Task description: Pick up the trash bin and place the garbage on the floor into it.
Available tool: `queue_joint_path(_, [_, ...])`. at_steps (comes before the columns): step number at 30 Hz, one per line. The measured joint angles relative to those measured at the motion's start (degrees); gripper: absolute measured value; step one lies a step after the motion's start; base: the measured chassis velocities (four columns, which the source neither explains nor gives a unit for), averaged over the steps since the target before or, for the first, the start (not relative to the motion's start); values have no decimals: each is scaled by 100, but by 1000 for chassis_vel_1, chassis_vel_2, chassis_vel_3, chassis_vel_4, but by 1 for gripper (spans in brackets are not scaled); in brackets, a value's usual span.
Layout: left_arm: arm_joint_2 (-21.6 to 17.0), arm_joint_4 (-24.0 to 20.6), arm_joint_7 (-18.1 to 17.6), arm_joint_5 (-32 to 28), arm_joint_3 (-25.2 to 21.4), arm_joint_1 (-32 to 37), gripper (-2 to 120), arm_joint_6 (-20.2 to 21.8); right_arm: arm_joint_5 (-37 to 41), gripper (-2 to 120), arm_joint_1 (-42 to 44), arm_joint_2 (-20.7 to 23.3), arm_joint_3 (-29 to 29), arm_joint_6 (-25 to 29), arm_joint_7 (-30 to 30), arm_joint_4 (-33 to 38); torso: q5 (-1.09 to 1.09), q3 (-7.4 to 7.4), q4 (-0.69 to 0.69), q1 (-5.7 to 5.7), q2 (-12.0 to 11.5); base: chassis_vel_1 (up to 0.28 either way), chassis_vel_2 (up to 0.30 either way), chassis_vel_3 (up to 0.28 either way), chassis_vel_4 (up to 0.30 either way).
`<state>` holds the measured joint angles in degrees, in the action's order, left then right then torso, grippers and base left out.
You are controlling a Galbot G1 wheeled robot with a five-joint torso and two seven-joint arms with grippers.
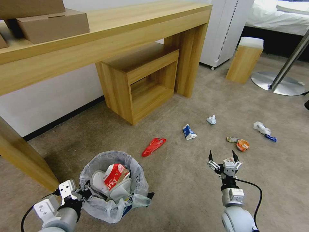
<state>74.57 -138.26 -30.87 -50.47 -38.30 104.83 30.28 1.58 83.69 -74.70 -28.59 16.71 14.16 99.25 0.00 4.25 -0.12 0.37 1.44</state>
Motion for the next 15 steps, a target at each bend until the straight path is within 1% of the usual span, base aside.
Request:
queue_joint_path(6, [-52, -56, 27, 62, -48, 98, 0, 0, 16, 100, 27, -27, -15, 57, -86, -22, 0, 0, 0, 0, 0, 0, 0, 0, 0])
queue_joint_path(9, [-193, -69, 30, 64, -142, 109, 0, 0, 32, 100, 22, -26, -4, 76, -111, -39, 0, 0, 0, 0, 0, 0, 0, 0, 0])
queue_joint_path(15, [-305, -101, 25, 39, -186, 138, 0, 0, 36, 100, -2, -18, 28, 79, -154, -37, 0, 0, 0, 0, 0, 0, 0, 0, 0])
